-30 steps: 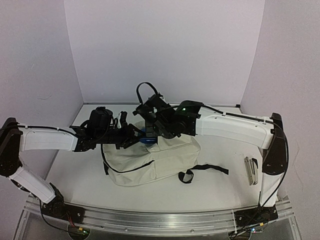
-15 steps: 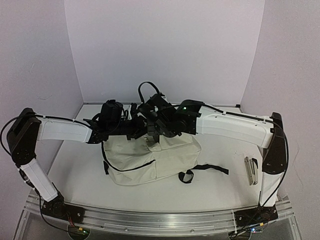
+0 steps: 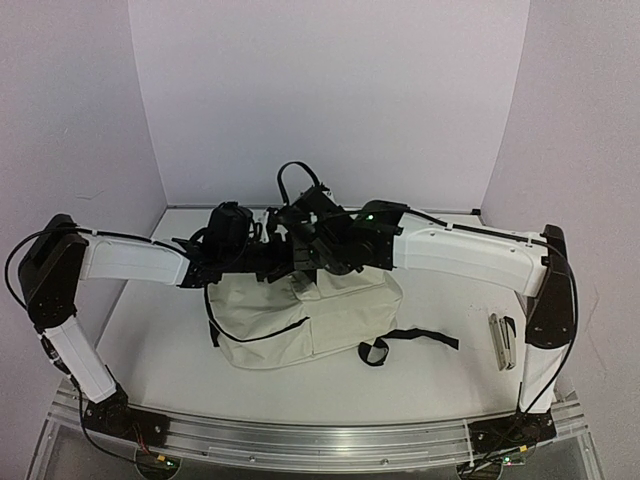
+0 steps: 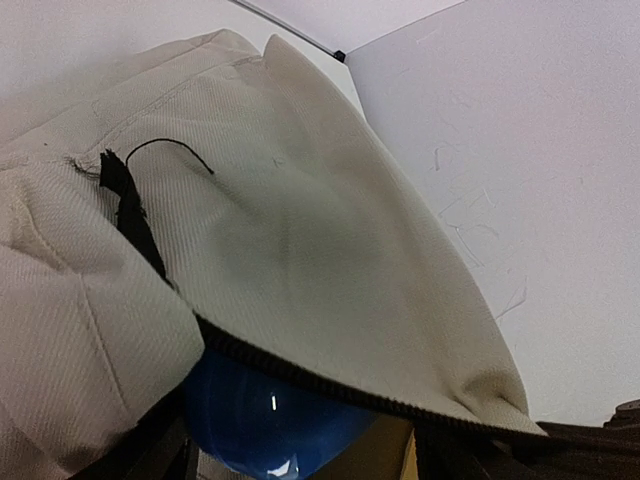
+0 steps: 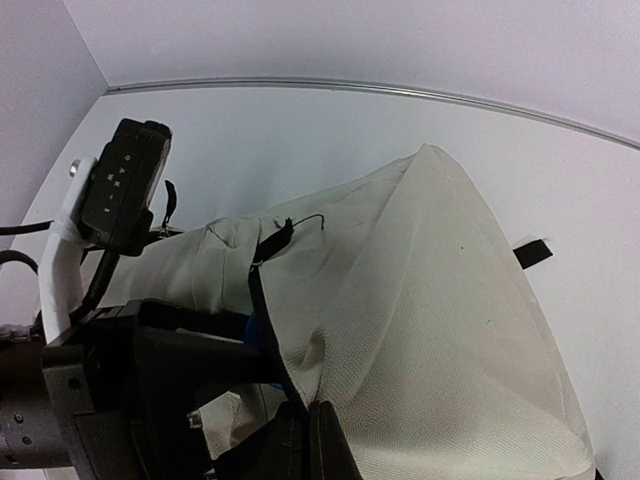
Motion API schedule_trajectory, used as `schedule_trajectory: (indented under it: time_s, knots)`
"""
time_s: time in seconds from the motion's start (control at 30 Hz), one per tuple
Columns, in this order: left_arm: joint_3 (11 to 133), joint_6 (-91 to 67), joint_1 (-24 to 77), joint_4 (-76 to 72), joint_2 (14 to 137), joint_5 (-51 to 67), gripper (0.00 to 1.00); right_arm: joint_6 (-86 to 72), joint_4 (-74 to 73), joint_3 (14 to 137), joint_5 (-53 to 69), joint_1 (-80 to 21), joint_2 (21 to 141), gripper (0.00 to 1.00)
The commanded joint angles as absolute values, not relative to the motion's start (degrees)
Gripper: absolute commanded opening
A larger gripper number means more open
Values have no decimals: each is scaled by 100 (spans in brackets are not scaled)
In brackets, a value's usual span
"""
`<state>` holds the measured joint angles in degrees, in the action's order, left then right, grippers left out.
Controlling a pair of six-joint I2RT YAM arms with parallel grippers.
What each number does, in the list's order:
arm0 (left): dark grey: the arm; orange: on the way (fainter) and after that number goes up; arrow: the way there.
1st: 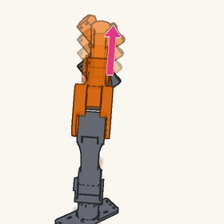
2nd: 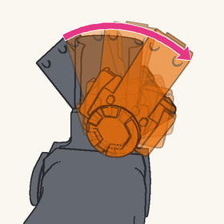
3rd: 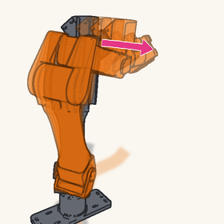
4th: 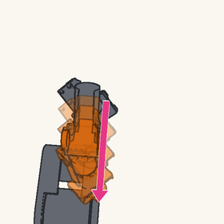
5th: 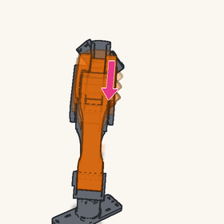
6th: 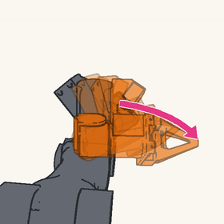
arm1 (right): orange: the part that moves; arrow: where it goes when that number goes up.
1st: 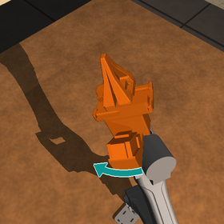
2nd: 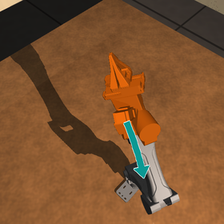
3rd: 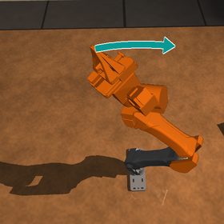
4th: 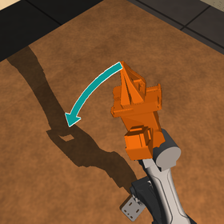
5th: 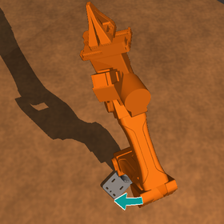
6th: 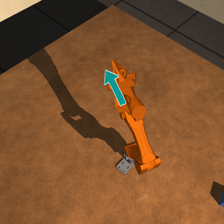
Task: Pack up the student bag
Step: Place the personal item in the student bag.
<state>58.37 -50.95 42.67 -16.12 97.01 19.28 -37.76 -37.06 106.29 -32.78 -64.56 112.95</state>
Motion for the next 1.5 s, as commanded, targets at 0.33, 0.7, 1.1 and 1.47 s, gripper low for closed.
schedule_trajectory:
  time_s: [0.33, 0.7, 1.1, 1.47]
  knots:
    - [5175, -4975, 4266, -824, 8428, 1759, 69, -3784, -3182, 10692, -3558, -6511, 10661, 0]
    - [5555, -4949, 4358, -1249, 8990, 2232, 29, -3789, -3182, 10715, -3536, -6509, 10663, 0]
    - [6004, -4856, 4386, -1620, 9592, 2068, 21, -3792, -3181, 10697, -3510, -6511, 10651, 0]
    - [6446, -4774, 4386, -2169, 10238, 1476, 19, -3939, -3130, 10647, -3261, -6506, 10603, 0]
